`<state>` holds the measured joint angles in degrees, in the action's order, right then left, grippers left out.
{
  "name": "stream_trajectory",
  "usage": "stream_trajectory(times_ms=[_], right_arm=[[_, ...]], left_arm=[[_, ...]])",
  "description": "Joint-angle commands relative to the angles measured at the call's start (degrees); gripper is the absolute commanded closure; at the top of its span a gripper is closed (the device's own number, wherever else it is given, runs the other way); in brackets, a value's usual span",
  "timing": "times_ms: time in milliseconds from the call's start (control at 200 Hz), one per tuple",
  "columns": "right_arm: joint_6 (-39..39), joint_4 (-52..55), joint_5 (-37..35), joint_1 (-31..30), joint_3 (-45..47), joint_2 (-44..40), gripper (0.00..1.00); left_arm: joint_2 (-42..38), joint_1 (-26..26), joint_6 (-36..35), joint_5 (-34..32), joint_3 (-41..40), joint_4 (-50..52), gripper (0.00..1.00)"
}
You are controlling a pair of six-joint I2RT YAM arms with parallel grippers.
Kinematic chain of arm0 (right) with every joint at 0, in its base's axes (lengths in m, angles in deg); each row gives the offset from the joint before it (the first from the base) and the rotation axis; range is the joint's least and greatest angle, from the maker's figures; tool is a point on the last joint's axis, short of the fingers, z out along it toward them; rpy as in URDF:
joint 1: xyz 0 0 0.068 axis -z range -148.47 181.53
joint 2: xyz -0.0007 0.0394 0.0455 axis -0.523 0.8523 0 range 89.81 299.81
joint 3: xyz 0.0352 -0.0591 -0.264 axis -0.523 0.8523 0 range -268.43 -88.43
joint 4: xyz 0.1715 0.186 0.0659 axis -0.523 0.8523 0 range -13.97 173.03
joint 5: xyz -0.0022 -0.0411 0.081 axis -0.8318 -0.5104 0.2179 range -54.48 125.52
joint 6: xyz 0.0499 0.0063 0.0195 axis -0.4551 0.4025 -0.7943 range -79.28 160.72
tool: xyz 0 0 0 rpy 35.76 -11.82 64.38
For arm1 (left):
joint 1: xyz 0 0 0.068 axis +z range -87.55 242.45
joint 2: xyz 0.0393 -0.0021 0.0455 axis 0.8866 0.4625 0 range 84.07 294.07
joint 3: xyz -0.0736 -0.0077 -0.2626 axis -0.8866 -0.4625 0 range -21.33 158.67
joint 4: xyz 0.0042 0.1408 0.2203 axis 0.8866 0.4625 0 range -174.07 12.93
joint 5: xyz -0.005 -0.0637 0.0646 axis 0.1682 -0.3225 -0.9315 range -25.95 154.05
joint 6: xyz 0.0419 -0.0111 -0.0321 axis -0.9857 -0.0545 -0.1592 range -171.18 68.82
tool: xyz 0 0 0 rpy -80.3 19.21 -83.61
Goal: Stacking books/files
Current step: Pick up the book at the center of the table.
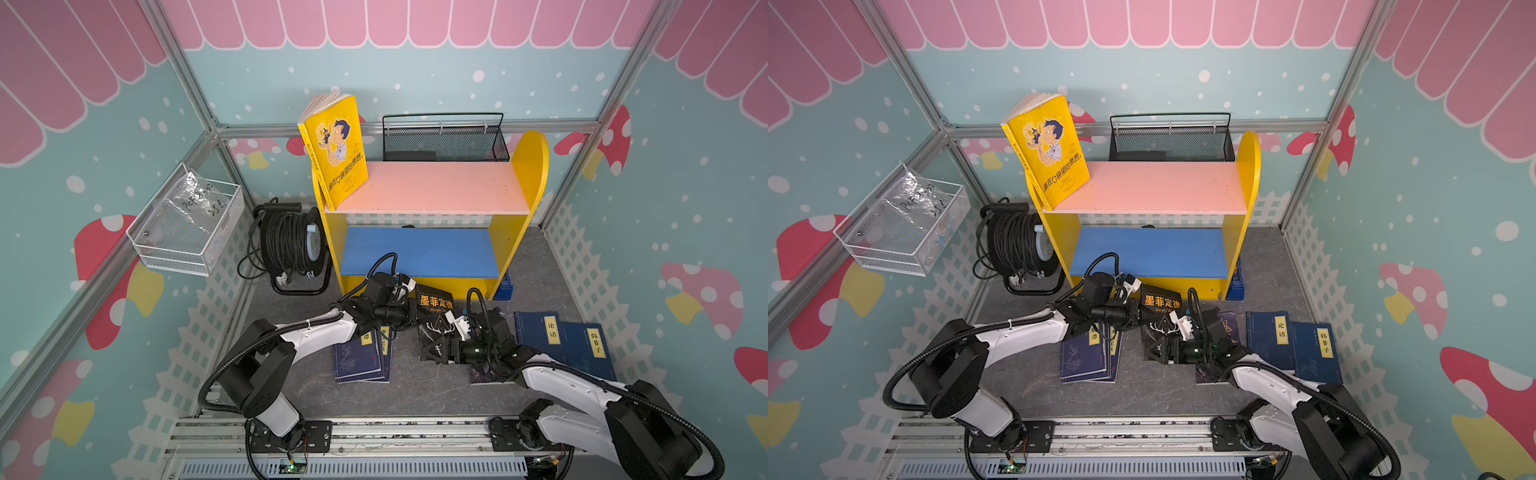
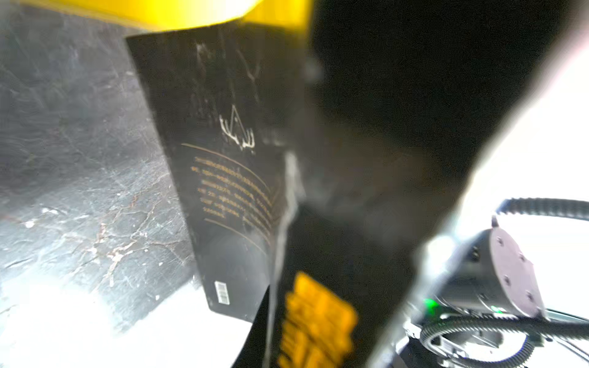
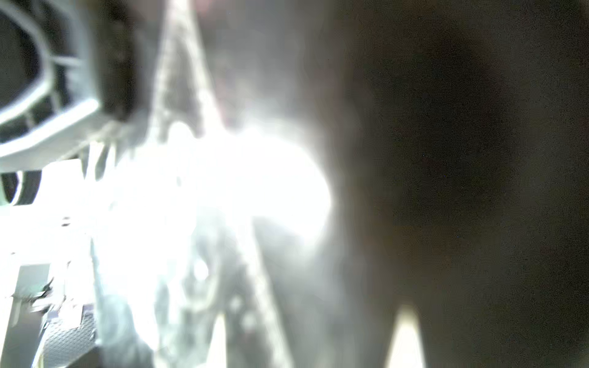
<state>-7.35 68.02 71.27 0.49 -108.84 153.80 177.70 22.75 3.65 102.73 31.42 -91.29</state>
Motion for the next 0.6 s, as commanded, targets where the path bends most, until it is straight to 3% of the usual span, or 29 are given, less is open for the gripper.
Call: stream_trajectory(times_ms=[0,210,350,595], right_arm=[[-1.0,9.8,-16.3,1.6,-0.7,-2.8,0.0],[-0.7,12.7,-16.6,5.2,-2.0,-8.9,0.0],[1.1,17.9,-20.6,7.1,-4.1,-7.9,0.0],[4.6,20.9,-20.4,8.8,-7.3,-6.2,0.0]], left_arm=[[0.0,-0.6,6.9,3.1,0.8,-4.3,1.0],[-0.5,0.2,4.7,2.6,2.2,0.4,1.0],[-0.9,0.9,4.4,3.1,2.3,2.1,1.0],[-1.7,1.5,0.4,0.2,2.6,9.2,0.95]])
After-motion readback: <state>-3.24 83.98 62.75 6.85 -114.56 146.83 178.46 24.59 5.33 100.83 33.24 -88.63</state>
